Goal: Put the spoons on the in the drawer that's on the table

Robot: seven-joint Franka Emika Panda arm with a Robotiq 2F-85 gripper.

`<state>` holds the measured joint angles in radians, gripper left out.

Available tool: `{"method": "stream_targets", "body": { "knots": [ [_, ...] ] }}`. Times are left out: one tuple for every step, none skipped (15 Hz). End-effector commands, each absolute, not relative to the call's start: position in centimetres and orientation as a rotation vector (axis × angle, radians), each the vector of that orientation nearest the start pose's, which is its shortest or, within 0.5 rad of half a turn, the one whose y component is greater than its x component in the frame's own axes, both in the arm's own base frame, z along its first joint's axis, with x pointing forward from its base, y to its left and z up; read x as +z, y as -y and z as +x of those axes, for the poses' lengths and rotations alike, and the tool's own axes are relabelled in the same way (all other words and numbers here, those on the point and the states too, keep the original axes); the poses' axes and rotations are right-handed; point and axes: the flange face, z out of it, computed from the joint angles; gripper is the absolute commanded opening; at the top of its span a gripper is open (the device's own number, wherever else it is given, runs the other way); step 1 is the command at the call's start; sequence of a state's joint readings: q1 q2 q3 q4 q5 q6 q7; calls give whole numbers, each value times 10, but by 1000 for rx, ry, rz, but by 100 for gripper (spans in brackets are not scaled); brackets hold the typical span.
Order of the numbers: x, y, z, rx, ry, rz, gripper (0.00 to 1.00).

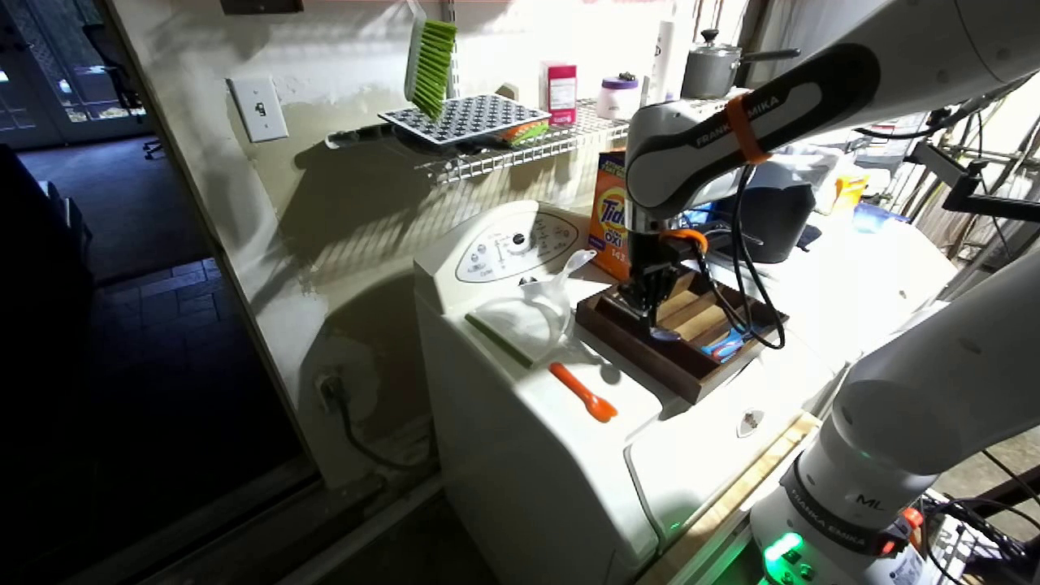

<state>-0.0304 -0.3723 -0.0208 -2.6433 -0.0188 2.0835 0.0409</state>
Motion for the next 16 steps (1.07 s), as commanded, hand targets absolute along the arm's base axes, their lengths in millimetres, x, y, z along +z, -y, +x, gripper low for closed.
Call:
{"method": "stream_targets", "body": {
  "knots": [
    [346, 34, 366, 346, -87, -3131, 2],
    [344, 36, 365, 353, -72, -3118, 2],
    [340, 37, 365, 363, -59, -3108, 2],
    [337, 38, 364, 374, -43, -3098, 2],
    [333, 41, 364, 385, -32, -3093, 2],
    [330, 42, 363, 392, -11, -3087, 2],
    [327, 44, 364, 407, -6, -3088, 2],
    [324, 45, 364, 420, 5, -3086, 2],
    [322, 47, 363, 435, 11, -3082, 2],
    [321, 49, 363, 448, 5, -3081, 2],
    [320, 50, 363, 456, 7, -3077, 2],
    [317, 50, 364, 463, 10, -3071, 2],
    [315, 51, 364, 473, 11, -3068, 2],
    [313, 52, 365, 478, 12, -3063, 2],
    [311, 54, 366, 478, 6, -3061, 2],
    [310, 54, 368, 478, 2, -3058, 2]
  ]
}}
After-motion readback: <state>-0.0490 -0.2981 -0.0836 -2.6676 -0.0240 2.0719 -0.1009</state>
